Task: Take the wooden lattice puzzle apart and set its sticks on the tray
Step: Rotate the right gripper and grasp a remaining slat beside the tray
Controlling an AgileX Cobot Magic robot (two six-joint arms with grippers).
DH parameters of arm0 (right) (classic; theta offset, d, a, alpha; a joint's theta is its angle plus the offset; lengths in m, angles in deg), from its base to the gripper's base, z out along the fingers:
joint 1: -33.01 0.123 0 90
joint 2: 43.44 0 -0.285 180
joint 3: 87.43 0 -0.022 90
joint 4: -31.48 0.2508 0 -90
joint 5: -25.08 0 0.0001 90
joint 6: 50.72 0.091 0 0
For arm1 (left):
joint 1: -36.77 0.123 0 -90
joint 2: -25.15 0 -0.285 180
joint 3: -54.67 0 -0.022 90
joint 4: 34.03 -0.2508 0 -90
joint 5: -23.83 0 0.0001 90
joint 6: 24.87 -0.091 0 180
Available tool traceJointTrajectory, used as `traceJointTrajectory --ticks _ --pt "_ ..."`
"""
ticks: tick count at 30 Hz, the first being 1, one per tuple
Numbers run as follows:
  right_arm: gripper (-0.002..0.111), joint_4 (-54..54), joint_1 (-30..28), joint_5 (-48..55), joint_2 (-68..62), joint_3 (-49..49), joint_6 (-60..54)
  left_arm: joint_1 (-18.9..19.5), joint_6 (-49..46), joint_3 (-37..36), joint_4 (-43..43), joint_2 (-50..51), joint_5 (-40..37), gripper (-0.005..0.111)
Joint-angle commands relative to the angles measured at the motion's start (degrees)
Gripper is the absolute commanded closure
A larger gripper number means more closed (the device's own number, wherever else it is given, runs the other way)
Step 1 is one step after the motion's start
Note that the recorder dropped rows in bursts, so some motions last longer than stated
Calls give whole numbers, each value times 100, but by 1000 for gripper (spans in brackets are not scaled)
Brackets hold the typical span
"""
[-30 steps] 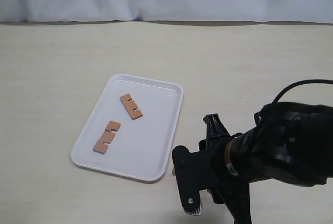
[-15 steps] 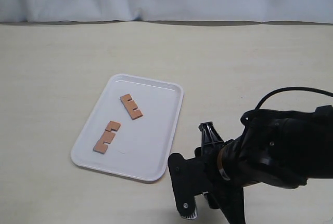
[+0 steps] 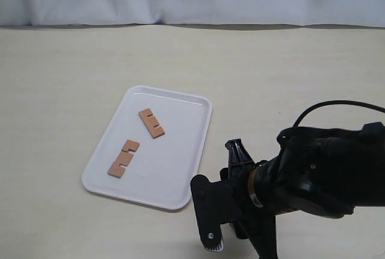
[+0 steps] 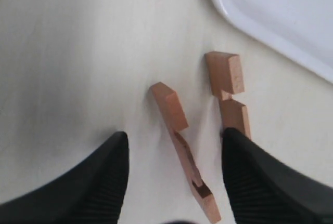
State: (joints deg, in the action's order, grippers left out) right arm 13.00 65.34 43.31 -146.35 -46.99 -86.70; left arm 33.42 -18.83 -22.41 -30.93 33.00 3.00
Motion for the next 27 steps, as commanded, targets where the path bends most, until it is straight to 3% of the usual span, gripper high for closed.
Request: traceJointTrajectory --ticks 1,27 --pt "56 -22 -31 -108 -3 16 -18 5 11 -13 36 -6 55 107" --pt "56 -51 -31 -1 -247 16 20 5 11 -13 36 -6 55 107"
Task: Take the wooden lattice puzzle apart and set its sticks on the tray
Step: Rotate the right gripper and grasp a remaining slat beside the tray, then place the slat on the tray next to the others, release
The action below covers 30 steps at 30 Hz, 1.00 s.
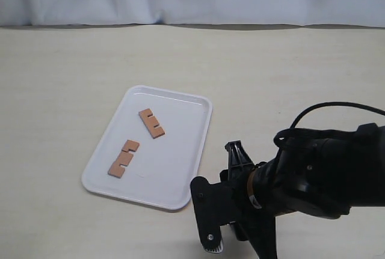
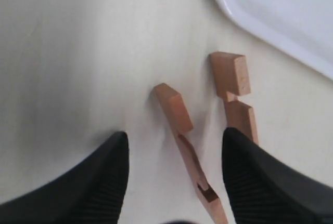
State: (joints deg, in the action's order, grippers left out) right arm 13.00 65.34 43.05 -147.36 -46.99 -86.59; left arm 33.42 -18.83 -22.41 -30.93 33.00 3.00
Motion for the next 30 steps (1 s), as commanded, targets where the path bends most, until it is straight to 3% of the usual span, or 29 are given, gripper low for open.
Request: traceJointTrajectory --ticks 1,4,9,20,26,30 --pt "56 -51 -31 4 -167 16 9 5 11 -13 36 -6 55 107" --pt "65 -65 -31 -33 -176 16 -34 5 11 -13 36 -6 55 107" --pt "104 -392 -31 -59 -176 16 -53 5 11 -13 36 -6 55 107" --pt "104 -282 -17 695 994 -314 306 5 11 -13 46 -6 55 107" --pt "104 -282 -17 -799 1808 -384 1152 5 11 -13 46 -6 55 107" --pt "104 -282 -17 -1675 1319 -639 2006 5 11 -13 46 -6 55 107"
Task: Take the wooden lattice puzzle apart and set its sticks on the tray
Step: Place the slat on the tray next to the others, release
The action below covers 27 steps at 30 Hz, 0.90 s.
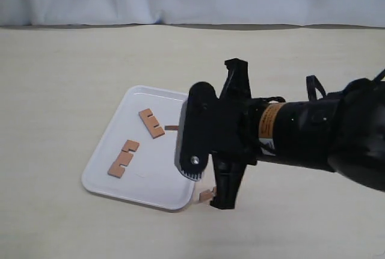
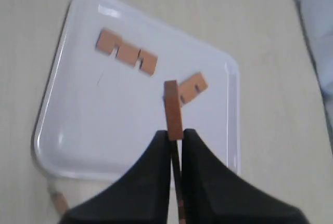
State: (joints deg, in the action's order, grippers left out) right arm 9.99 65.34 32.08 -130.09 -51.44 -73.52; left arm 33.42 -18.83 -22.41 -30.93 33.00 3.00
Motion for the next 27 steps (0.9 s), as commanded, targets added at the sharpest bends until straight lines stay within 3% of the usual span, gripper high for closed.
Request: traceJointTrajectory --ticks 1,7,11,13,16,19,27 --pt "104 20 -17 -701 -633 -287 924 5 11 -13 46 -6 55 107" --pt "104 99 -17 -767 -2202 -1080 1635 5 11 -13 46 -6 55 107" --pt "103 815 -17 -471 -2868 -1668 1761 5 11 -13 46 -6 55 107" --pt "93 1027 -28 -472 -2940 -1721 1760 5 11 -13 46 -6 55 107" --pt "64 1027 -49 -460 -2929 -1735 1881 5 11 -13 46 -6 55 107" --pt "51 1027 -49 -472 -2819 -1735 1977 5 11 -13 46 -6 55 107" --pt "51 623 -25 952 -1613 -1735 1894 5 11 -13 46 -6 55 107"
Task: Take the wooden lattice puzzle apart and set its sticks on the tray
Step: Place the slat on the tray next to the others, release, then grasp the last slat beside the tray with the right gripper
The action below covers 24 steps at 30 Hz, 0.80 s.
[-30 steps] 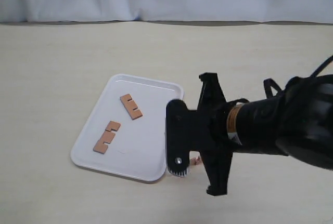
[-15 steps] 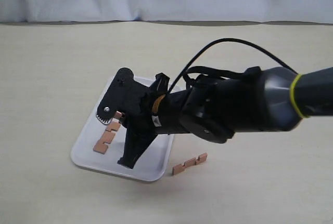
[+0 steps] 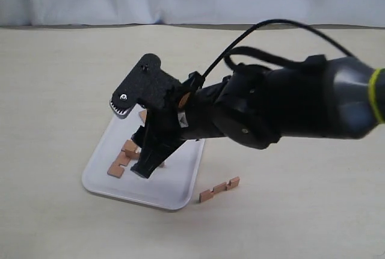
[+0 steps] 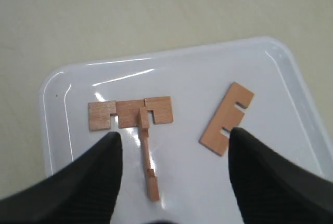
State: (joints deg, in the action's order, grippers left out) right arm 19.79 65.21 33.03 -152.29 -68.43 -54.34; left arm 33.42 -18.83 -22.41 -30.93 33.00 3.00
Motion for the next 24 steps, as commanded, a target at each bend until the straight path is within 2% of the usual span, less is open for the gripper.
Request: traceJointTrajectory --ticks 1,6,9,14,18,24 --pt "51 -518 -12 1232 717 -36 -24 5 11 -13 46 -6 55 107" --pt "51 -1022 -25 3254 938 -24 -622 5 11 -13 46 -6 55 107" --pt "51 -1022 -25 3695 896 182 -1119 5 11 -13 46 -6 55 107" --pt "51 -1034 -25 2853 887 862 -1697 5 11 -13 46 -6 55 107" --pt "51 -1198 -25 2018 775 1249 -1735 5 11 -13 46 -6 55 107" --pt "51 -1498 -25 1834 272 1284 -1735 5 11 -13 46 -6 55 107"
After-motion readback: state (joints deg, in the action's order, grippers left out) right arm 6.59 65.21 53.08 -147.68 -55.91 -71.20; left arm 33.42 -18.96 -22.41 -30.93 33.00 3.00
